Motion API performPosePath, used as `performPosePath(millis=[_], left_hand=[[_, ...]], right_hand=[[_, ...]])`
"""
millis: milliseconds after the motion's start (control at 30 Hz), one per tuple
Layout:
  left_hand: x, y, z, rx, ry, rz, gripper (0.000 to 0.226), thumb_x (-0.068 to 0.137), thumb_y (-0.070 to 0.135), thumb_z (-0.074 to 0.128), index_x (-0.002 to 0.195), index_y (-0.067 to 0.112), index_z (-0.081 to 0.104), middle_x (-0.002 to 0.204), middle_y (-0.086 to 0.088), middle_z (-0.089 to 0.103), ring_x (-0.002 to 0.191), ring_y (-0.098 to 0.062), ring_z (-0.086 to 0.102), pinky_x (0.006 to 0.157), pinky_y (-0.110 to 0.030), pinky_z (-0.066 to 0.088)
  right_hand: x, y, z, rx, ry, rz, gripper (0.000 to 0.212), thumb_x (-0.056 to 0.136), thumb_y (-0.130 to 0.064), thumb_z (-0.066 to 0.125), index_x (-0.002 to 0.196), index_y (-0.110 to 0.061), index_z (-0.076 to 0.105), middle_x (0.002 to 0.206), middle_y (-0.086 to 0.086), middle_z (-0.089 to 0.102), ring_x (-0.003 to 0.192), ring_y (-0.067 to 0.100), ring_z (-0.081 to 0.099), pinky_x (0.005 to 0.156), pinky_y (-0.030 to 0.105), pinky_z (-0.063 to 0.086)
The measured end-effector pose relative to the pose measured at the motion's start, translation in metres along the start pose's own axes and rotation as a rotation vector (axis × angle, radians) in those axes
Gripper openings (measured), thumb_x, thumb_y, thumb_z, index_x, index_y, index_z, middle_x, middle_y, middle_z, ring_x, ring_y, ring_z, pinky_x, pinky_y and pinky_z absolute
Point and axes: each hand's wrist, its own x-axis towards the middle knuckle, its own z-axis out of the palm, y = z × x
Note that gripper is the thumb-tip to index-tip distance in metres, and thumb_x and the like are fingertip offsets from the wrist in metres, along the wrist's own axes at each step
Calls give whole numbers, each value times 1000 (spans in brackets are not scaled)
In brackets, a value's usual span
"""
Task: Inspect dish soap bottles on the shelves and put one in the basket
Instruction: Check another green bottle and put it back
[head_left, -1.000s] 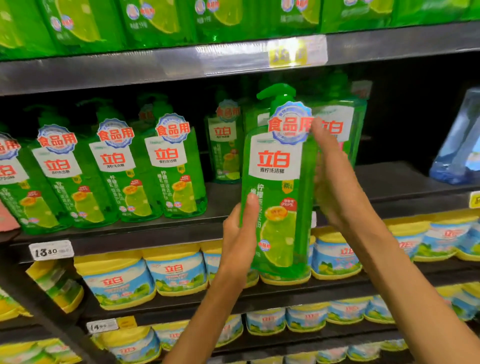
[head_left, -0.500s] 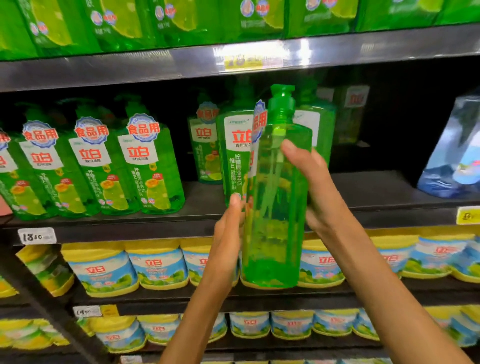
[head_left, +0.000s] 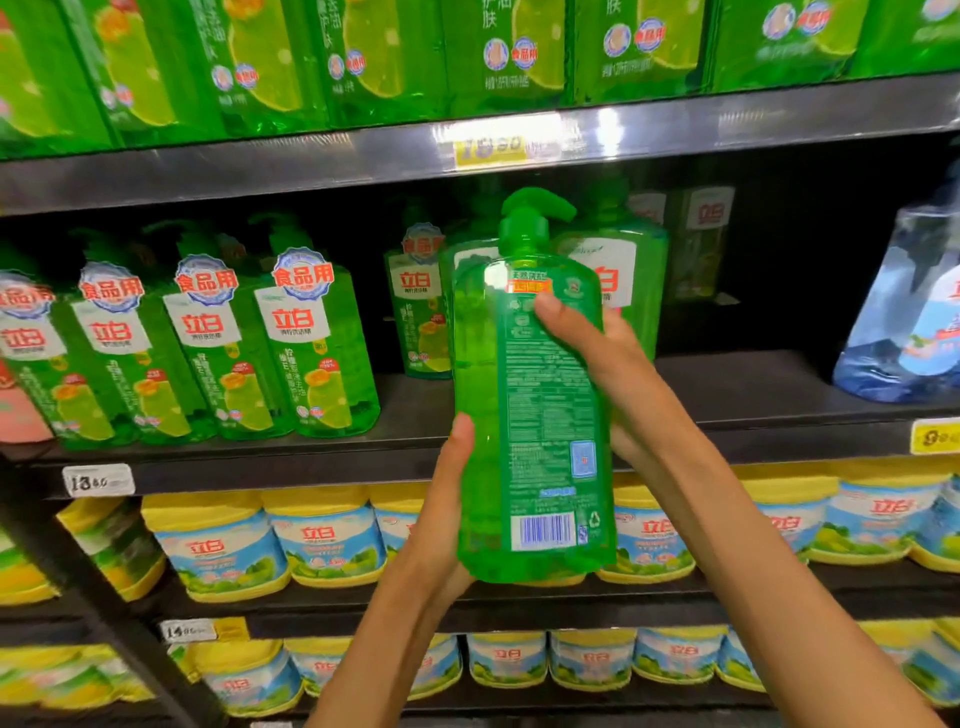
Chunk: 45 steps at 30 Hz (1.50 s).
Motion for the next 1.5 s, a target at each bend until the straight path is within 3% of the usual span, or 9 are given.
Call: performPosePath(millis=[200,433,633,733,833,1067,1200,1400,1500], left_hand=[[-2,2,0,-105,98,-38,56,88,65,35,113,31,71,120,4,68,112,-13,63,83,-27,55],[-23,6,-9,-90,-42,-82,58,79,68,43,116,32,69,124,2,66,117,-17,60,87,-33,54],[-26,12,-6,94,38,16,68,71,71,53,125,30,63,127,2,64,118,-15,61,89,-33,55],[-20,12,-5,384,91,120,91,69,76,52,146,31,34,148,9,44,135,-9,42,110,-35,35],[-19,6,-8,454,114,131,85,77,80,37,148,35,27,151,13,38,136,-3,37,113,-32,32],[-23,2,-16,160,219,-49,54,59,67,55,106,41,61,107,15,72,107,-10,65,100,-41,47],[-24,9,-14,-52,47,-207,62,76,63,58,126,27,63,125,-3,66,116,-20,62,97,-41,51],[-27,20,-7,132,178,-99,47,65,64,55,94,34,77,105,-1,74,98,-17,70,71,-28,58],[-37,19,-9,165,209,-21,54,78,63,59,111,21,72,115,-5,71,109,-20,66,80,-30,57]], right_hand=[[-9,-1,11,-33,37,-2,74,69,-41,81,131,-13,51,112,6,73,101,24,71,90,46,55],[-7,-4,5,198,-116,179,25,85,-36,70,100,-16,76,109,9,74,100,22,71,83,35,57],[-8,-4,4,-187,77,40,89,68,-66,72,138,-20,46,119,-4,67,102,10,64,81,33,50],[-15,0,18,-342,56,2,87,59,-68,70,132,-28,44,117,-20,61,103,-5,60,82,19,46],[-17,12,24,-256,167,23,97,58,-59,78,141,-22,43,134,-3,59,120,11,59,100,38,50],[-18,18,13,505,-58,128,46,82,-44,59,118,-16,69,127,13,65,118,29,62,97,47,52],[-20,20,14,464,-59,69,37,89,-46,54,111,-23,74,123,9,68,114,26,65,86,42,57],[-13,10,7,229,93,116,53,78,-34,66,126,-11,60,116,13,71,108,27,68,85,40,58],[-18,21,4,331,94,171,28,88,-29,63,111,-15,71,106,10,75,93,23,73,76,37,60]])
